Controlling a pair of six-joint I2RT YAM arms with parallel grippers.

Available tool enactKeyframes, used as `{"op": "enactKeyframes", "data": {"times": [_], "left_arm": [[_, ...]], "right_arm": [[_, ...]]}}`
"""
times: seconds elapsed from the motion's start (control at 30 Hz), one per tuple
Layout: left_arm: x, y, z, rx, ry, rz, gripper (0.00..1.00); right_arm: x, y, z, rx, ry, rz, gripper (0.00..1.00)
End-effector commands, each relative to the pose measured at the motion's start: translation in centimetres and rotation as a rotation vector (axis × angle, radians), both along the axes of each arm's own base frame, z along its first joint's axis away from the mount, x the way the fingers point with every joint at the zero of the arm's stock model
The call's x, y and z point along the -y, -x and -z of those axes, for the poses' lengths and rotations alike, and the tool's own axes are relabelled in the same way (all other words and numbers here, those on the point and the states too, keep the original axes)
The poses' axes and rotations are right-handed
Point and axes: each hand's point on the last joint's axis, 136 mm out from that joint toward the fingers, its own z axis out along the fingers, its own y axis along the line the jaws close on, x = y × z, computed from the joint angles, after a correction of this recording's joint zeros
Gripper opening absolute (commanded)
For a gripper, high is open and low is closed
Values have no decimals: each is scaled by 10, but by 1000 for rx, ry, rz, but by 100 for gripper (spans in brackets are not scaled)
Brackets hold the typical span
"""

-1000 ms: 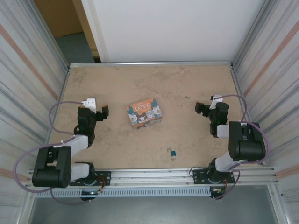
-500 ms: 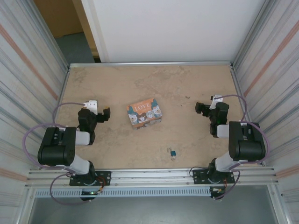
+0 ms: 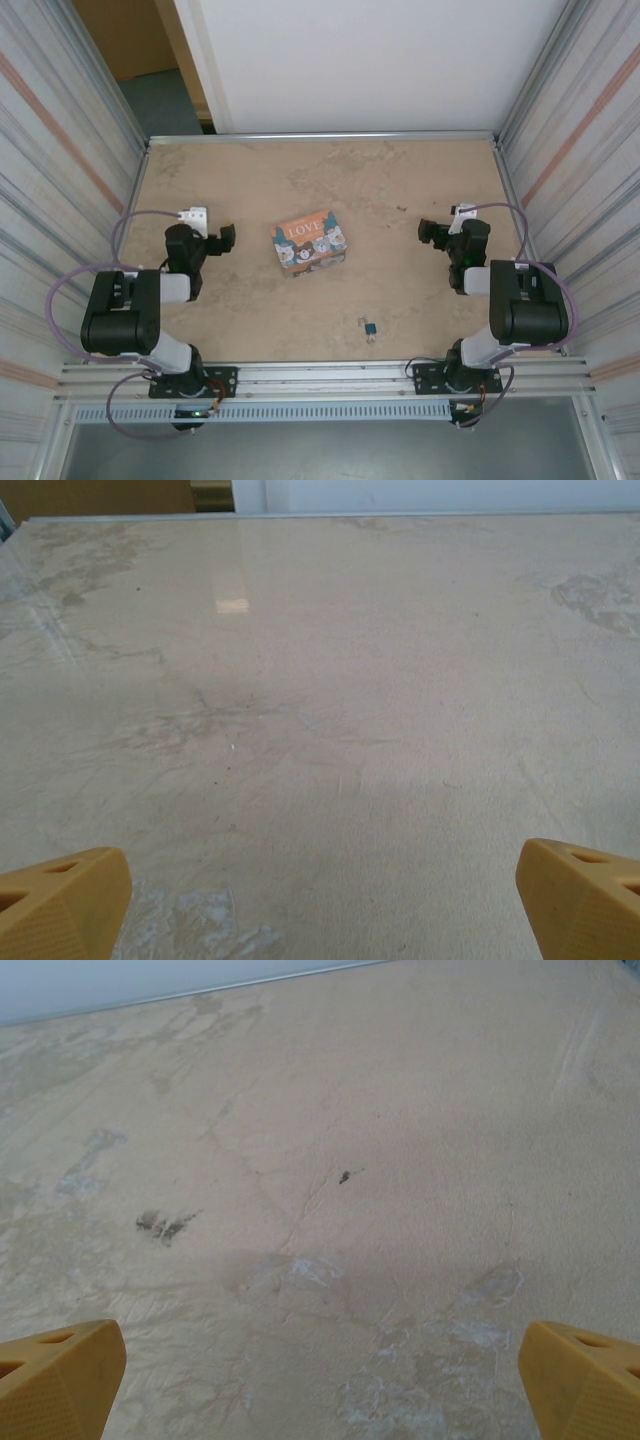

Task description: Unlock a padlock with a key

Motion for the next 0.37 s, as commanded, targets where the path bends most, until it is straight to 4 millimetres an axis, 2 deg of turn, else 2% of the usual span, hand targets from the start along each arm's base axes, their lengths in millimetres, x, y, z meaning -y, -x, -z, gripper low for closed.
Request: {"op": "enactKeyframes", "data": {"times": [0.0, 0.33], "left_arm": [[9, -6, -5, 5, -25, 48, 99], [9, -6, -4, 4, -25, 47, 99]], "right_arm": [[-1, -3, -1, 0, 30, -8, 99], [-1, -3, -1, -1, 33, -4, 99]]}}
